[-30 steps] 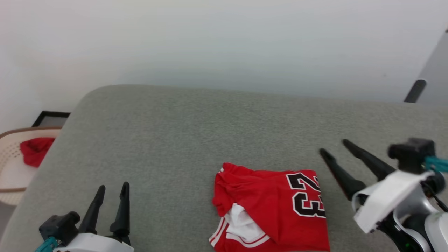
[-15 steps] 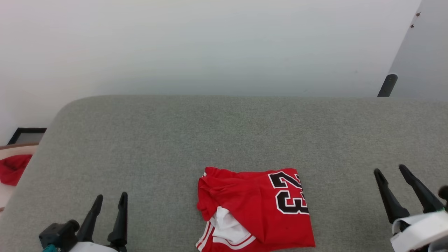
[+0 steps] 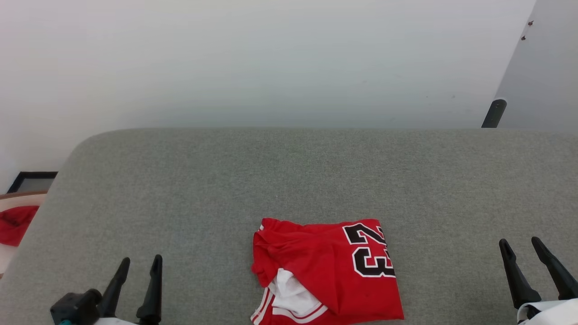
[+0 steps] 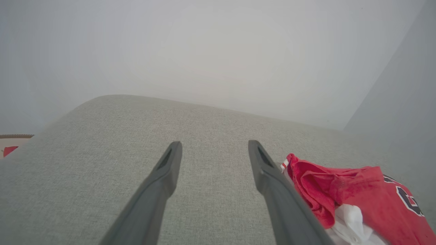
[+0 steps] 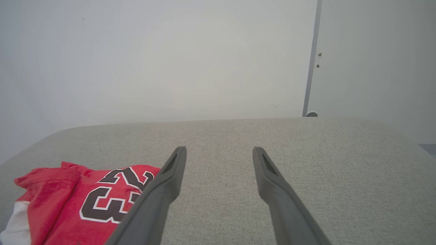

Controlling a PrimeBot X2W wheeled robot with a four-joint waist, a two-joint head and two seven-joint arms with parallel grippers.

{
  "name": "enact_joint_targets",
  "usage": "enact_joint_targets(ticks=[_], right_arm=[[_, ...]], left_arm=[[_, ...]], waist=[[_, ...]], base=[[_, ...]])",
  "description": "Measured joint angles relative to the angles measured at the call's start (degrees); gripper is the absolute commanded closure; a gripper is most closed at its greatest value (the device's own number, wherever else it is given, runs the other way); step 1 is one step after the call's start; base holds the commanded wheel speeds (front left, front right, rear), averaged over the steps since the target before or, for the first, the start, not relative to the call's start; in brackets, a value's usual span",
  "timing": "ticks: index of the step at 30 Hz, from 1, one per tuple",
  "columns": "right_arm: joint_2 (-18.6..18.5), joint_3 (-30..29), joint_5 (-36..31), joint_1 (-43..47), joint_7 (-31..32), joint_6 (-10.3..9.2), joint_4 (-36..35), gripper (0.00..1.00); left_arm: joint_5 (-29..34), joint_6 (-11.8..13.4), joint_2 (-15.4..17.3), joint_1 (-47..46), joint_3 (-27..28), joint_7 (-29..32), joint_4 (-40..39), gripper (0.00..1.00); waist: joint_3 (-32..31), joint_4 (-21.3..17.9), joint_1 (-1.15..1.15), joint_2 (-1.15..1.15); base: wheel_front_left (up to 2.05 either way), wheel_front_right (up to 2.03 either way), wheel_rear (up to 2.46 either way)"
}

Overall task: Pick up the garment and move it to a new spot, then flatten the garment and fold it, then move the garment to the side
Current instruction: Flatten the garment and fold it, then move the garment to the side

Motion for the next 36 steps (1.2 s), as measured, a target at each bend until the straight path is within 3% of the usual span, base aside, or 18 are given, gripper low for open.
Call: enact_joint_targets(ticks=[16, 28, 36], right_arm=[[0.01, 0.47, 0.21, 0.05, -0.21, 0.00, 0.80, 0.00], [0.96, 4.61, 0.31, -0.85, 1.25, 0.00, 1.04, 0.00], [1.15, 7.49, 1.71, -3.25, 6.38, 0.00, 2.67, 0.00]], left_arm=[[1.96, 0.00, -0.65, -0.01, 0.98, 0.00, -0.76, 0.00], [3.23, 0.00, -0.73, -0.01, 4.23, 0.00, -0.81, 0.00], [3.24, 0.00, -0.81, 0.08, 4.08, 0.00, -0.85, 0.00]], waist=[[-0.40, 1.57, 0.00, 0.00], [-0.61, 7.58, 0.00, 0.00], [-0.61, 11.04, 0.00, 0.00]], base=[[0.00, 0.00, 0.00], [0.00, 0.00, 0.00], [0.00, 0.00, 0.00]])
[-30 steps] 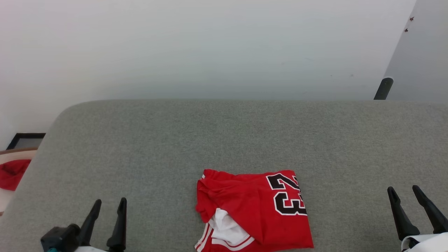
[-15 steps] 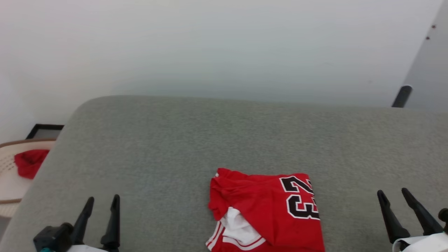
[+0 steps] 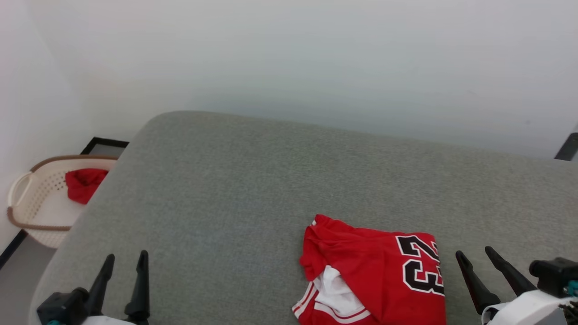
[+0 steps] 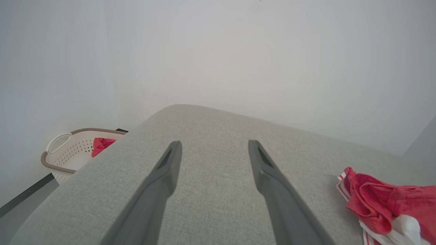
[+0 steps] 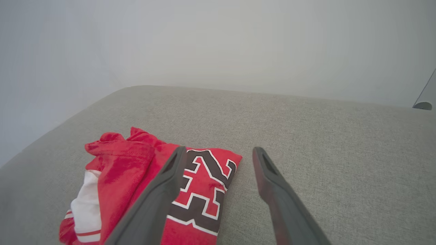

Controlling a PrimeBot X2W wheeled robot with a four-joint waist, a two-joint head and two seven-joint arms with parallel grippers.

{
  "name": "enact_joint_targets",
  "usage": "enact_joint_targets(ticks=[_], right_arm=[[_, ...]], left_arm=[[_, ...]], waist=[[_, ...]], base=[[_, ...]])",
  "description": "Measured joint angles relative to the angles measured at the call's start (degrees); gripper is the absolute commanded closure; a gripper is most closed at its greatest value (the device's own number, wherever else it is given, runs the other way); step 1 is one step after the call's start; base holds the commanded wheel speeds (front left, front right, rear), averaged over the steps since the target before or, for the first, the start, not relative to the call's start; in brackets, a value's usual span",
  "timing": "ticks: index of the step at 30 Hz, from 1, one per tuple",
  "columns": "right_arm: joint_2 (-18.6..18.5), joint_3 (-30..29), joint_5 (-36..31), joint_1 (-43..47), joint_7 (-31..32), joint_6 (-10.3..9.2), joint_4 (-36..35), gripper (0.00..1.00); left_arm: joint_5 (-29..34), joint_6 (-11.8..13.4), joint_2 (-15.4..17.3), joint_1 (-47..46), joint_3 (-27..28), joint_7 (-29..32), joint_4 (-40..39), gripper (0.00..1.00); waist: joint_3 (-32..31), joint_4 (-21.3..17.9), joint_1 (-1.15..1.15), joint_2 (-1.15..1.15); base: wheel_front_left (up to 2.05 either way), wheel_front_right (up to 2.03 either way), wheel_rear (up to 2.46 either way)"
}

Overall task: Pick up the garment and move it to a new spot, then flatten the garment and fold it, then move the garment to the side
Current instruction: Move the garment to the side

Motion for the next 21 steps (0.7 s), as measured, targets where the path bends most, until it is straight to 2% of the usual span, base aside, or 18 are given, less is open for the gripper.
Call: enact_joint_targets(ticks=[14, 21], right_arm=[[-1.46, 1.36, 2.65, -2.15, 17.28, 0.00, 2.03, 0.00], [-0.58, 1.09, 3.14, -4.55, 24.23, 0.00, 2.64, 0.00]], left_arm=[[-0.77, 0.00, -0.92, -1.60, -2.59, 0.00, 0.34, 0.00], [-1.24, 0.00, -1.99, -3.86, -3.97, 0.00, 0.71, 0.00]], waist=[[4.19, 1.98, 0.00, 0.00], [7.19, 3.13, 0.00, 0.00]], base=[[0.00, 0.00, 0.00], [0.00, 0.00, 0.00]])
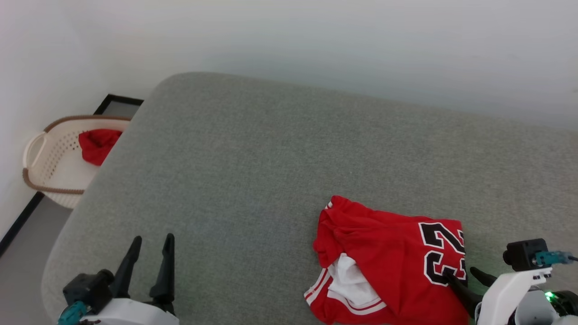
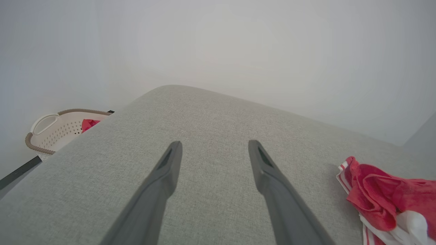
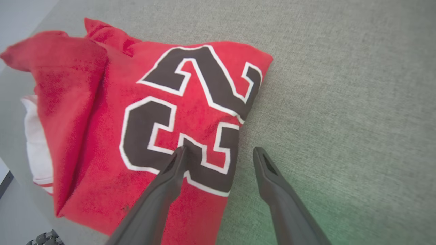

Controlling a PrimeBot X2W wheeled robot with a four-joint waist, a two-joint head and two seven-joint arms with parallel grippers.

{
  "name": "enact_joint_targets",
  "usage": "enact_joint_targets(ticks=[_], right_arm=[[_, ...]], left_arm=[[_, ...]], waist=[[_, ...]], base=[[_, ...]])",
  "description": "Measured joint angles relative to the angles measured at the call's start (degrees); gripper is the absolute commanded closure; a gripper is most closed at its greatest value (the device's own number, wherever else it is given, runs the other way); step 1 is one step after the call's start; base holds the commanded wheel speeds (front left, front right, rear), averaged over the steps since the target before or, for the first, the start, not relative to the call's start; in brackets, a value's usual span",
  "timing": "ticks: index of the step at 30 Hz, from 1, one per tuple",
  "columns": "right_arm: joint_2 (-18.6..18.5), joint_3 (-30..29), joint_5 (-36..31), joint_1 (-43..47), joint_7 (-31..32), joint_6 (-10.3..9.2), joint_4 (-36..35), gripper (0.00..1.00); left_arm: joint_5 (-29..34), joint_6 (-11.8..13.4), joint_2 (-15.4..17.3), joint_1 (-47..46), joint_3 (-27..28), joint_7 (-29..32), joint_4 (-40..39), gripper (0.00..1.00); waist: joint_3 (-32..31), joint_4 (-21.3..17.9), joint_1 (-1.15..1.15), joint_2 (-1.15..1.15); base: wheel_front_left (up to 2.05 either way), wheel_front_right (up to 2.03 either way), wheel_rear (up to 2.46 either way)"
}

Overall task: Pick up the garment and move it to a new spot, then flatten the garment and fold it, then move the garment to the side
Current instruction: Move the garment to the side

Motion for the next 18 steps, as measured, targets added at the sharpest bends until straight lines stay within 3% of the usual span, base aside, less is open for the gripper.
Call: enact_joint_targets(ticks=[18], right_arm=[[3.66, -3.71, 2.19, -7.03, 14.74, 0.05, 6.54, 0.00]], left_arm=[[-1.72, 0.00, -0.97, -2.16, -1.42, 0.00, 1.30, 0.00]], waist=[[3.57, 3.34, 0.00, 0.00]], base=[[0.00, 0.00, 0.00]])
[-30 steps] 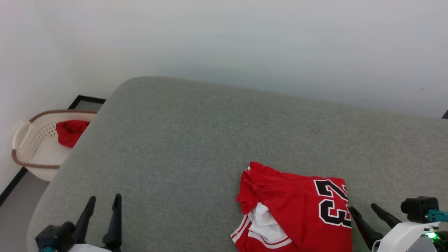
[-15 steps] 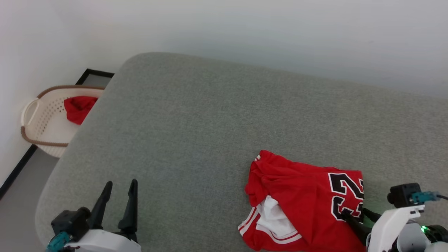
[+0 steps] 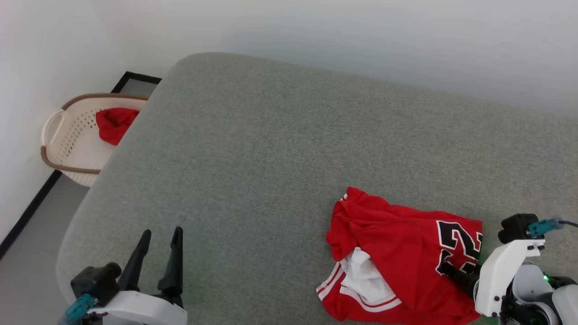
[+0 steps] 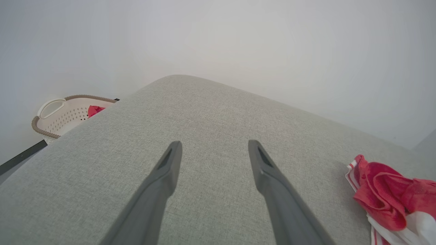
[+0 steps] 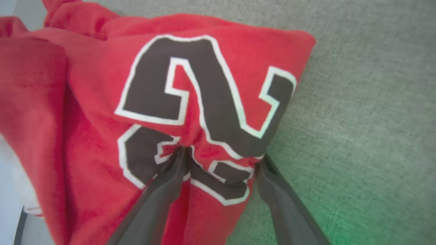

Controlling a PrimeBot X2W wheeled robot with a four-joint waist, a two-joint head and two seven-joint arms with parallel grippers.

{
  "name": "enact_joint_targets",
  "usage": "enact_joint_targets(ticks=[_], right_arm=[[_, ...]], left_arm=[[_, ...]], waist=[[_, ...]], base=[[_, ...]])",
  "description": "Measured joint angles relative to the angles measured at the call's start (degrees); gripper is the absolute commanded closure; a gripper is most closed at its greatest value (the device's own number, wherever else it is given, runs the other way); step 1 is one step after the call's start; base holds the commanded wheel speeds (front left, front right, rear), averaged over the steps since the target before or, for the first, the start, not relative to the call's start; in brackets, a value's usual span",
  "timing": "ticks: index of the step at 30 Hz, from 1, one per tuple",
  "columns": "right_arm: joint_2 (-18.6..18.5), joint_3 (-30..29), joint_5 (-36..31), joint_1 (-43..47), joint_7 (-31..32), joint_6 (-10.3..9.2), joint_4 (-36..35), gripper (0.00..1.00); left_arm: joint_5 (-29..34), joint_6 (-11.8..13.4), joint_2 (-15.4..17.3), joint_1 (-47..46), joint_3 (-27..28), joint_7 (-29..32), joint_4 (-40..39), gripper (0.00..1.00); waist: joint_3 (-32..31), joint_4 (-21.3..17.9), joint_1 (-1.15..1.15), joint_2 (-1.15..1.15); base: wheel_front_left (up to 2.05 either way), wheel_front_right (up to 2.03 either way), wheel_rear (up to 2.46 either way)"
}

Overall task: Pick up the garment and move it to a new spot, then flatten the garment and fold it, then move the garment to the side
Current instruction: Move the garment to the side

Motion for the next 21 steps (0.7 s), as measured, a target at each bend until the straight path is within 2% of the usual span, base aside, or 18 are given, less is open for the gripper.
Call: enact_joint_targets(ticks=[1, 2, 3, 15, 21], right_arm=[[0.04, 0.01, -0.16, -0.45, 0.82, 0.00, 0.19, 0.15], [-0.01, 0.04, -0.45, -0.72, 1.62, 0.00, 0.38, 0.93], [-0.03, 0.11, -0.96, -0.95, 2.18, 0.00, 0.44, 1.00], [0.46, -1.04, -3.61, -2.58, 3.91, 0.02, -0.87, 1.00], [-2.15, -1.75, -4.39, -3.48, 4.42, 0.00, -3.11, 1.00]], left_arm=[[-0.13, 0.00, -0.03, -0.08, -0.04, 0.00, 0.03, 0.00], [-0.31, 0.00, -0.08, -0.21, -0.07, 0.00, 0.04, 0.00], [-0.44, 0.00, -0.12, -0.24, -0.08, 0.00, 0.05, 0.00], [-0.73, 0.00, -0.64, -0.34, 0.46, 0.00, 0.16, 0.00], [-0.69, -0.01, -0.85, -0.40, 0.83, 0.00, 0.05, 0.00]], waist=[[0.12, 0.10, 0.00, 0.00], [0.23, 0.20, 0.00, 0.00], [0.35, 0.28, 0.00, 0.00], [1.01, -0.50, 0.00, 0.00], [0.65, -1.54, 0.00, 0.00]], base=[[0.00, 0.00, 0.00], [0.00, 0.00, 0.00], [0.00, 0.00, 0.00], [0.00, 0.00, 0.00], [0.00, 0.00, 0.00]])
